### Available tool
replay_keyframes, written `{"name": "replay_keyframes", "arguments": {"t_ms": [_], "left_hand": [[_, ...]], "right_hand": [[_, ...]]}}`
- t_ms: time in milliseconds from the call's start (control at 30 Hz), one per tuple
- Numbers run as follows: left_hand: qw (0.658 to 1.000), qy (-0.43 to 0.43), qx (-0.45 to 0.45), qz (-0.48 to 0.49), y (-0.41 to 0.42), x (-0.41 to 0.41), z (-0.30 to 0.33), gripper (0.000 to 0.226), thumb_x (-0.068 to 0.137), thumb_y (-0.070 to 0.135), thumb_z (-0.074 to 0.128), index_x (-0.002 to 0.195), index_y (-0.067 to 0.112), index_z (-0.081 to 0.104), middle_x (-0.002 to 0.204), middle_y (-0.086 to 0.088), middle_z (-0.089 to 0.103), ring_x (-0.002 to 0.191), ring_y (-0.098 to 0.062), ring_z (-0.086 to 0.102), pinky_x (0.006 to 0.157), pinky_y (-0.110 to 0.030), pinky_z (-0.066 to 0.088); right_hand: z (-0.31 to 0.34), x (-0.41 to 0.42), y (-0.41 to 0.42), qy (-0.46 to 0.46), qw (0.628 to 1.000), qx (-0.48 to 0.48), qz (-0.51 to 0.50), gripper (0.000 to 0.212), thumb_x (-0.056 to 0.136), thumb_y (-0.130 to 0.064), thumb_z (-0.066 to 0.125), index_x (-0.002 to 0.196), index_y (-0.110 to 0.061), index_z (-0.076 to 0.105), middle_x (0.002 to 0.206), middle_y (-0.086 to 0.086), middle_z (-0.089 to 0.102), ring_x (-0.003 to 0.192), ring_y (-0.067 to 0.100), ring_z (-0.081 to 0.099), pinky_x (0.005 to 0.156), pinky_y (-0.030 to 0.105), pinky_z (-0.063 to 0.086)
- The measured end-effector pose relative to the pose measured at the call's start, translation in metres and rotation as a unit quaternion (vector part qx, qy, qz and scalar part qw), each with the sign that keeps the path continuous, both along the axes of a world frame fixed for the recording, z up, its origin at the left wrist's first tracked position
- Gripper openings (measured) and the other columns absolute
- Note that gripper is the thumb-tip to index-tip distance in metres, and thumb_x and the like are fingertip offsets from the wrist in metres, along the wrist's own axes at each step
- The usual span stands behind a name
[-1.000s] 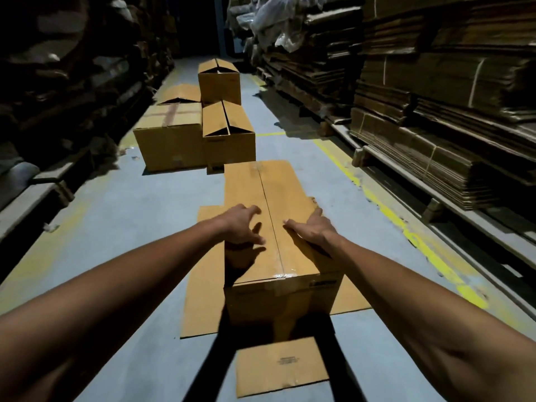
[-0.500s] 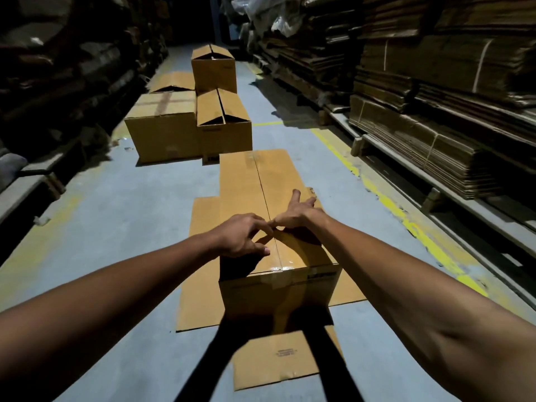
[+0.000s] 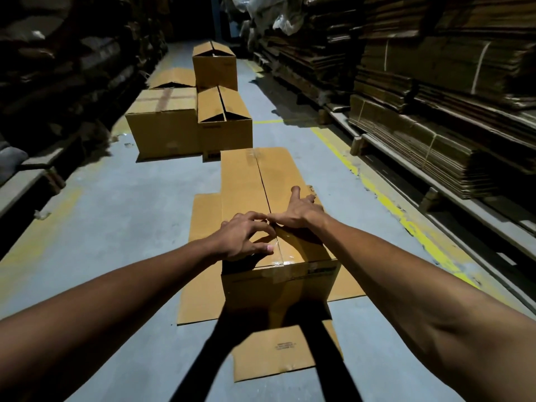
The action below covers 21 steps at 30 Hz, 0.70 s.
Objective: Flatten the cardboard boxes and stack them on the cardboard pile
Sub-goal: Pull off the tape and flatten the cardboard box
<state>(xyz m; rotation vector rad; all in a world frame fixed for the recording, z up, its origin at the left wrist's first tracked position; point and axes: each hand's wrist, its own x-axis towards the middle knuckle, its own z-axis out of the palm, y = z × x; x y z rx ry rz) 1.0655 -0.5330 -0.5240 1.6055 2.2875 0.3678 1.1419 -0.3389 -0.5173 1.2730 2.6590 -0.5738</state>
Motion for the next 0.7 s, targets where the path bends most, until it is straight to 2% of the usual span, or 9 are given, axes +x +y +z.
{"name": "replay_keyframes", "arguments": {"t_ms": [133,233,333,500,700], "left_hand": [[0.996,-0.062,0.033,0.056,0.004,0.01,0.001,0.023,0.088,0.066,0.068,0.105,0.05,0.069,0.159,0.008,0.038,0.147,-0.028,0.025,0.116,-0.069,0.016],[0.992,-0.088,0.025,0.089,0.01,0.015,0.004,0.021,0.087,0.063,0.072,0.094,0.043,0.07,0.158,0.01,0.038,0.147,-0.026,0.021,0.117,-0.07,0.01],[0.989,-0.094,0.007,0.111,0.017,0.02,0.006,0.023,0.089,0.058,0.072,0.09,0.035,0.07,0.158,0.009,0.035,0.146,-0.026,0.019,0.116,-0.073,0.007],[0.984,-0.099,-0.028,0.143,0.028,0.025,0.017,0.021,0.098,0.047,0.066,0.085,0.031,0.067,0.155,0.008,0.032,0.145,-0.027,0.018,0.116,-0.074,0.006],[0.985,-0.095,-0.051,0.133,0.032,0.023,0.019,0.022,0.101,0.049,0.062,0.092,0.03,0.068,0.151,0.008,0.034,0.141,-0.025,0.021,0.118,-0.069,0.014]], "right_hand": [[0.0,0.0,0.0,-0.001,1.0,0.003,0.0,0.132,0.058,-0.099,0.059,0.158,-0.034,0.002,0.163,0.028,0.014,0.136,0.057,0.039,0.103,0.061,0.046],[0.0,0.0,-0.001,0.0,1.0,0.002,-0.001,0.136,0.051,-0.104,0.055,0.157,-0.036,0.003,0.162,0.027,0.016,0.135,0.057,0.041,0.103,0.062,0.047],[0.0,-0.001,-0.002,0.002,1.0,0.003,0.0,0.139,0.045,-0.107,0.05,0.156,-0.037,0.004,0.162,0.027,0.017,0.134,0.057,0.042,0.102,0.063,0.048],[0.001,-0.001,-0.002,-0.001,1.0,0.004,0.003,0.142,0.044,-0.109,0.047,0.157,-0.036,0.003,0.162,0.028,0.016,0.135,0.058,0.04,0.105,0.064,0.046],[0.001,0.0,0.0,-0.009,1.0,0.003,0.006,0.134,0.058,-0.101,0.056,0.159,-0.034,0.0,0.163,0.028,0.014,0.136,0.058,0.039,0.105,0.063,0.045]]}}
